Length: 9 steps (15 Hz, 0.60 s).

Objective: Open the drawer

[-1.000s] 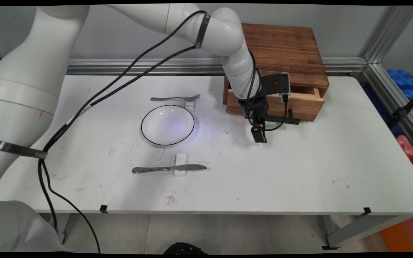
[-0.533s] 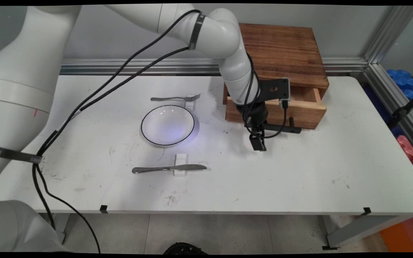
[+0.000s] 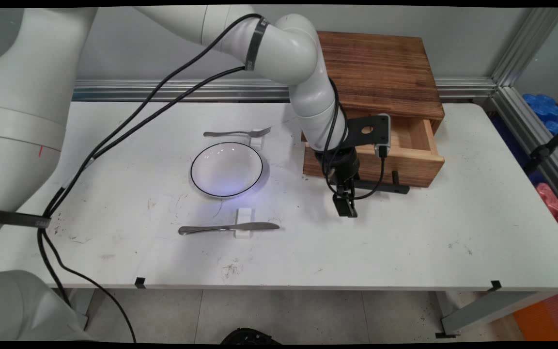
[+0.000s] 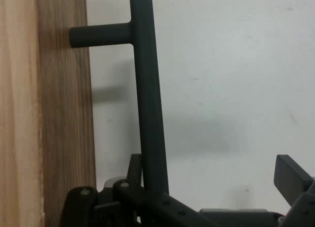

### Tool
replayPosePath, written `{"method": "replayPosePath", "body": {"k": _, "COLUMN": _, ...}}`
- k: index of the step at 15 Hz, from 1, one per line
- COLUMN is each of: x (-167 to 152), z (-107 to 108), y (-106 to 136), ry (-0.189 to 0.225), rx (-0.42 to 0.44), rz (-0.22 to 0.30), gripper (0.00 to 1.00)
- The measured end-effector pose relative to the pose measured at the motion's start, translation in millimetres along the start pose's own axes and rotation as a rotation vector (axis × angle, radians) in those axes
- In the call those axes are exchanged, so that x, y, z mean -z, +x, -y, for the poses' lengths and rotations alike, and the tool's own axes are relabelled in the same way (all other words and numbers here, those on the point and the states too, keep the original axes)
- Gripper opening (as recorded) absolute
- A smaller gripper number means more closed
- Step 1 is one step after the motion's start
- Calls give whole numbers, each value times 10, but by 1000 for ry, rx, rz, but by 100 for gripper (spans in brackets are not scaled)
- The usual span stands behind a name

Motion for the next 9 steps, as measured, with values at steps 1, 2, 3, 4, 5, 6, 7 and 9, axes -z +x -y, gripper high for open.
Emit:
{"method": "replayPosePath", "body": {"k": 1, "x": 7, "z": -32, "y": -4, "ry": -4, "rx": -1, "rz": 0, "gripper": 100}}
{"method": "replayPosePath", "body": {"k": 2, "x": 14, "z": -64, "y": -7, "ry": -8, "rx": -3, "rz": 0, "gripper": 100}}
{"method": "replayPosePath", "body": {"k": 3, "x": 20, "z": -88, "y": -10, "ry": -11, "rx": -4, "rz": 0, "gripper": 100}}
{"method": "replayPosePath", "body": {"k": 4, "x": 24, "z": -116, "y": -15, "ry": -14, "rx": -4, "rz": 0, "gripper": 100}}
{"method": "replayPosePath", "body": {"k": 5, "x": 27, "z": -141, "y": -19, "ry": -15, "rx": -5, "rz": 1, "gripper": 100}}
{"method": "replayPosePath", "body": {"k": 6, "x": 28, "z": -158, "y": -24, "ry": -16, "rx": -6, "rz": 1, "gripper": 100}}
{"method": "replayPosePath", "body": {"k": 7, "x": 30, "z": -186, "y": -31, "ry": -18, "rx": -7, "rz": 1, "gripper": 100}}
{"method": "replayPosePath", "body": {"k": 9, "x": 30, "z": -254, "y": -43, "ry": -21, "rx": -11, "rz": 2, "gripper": 100}}
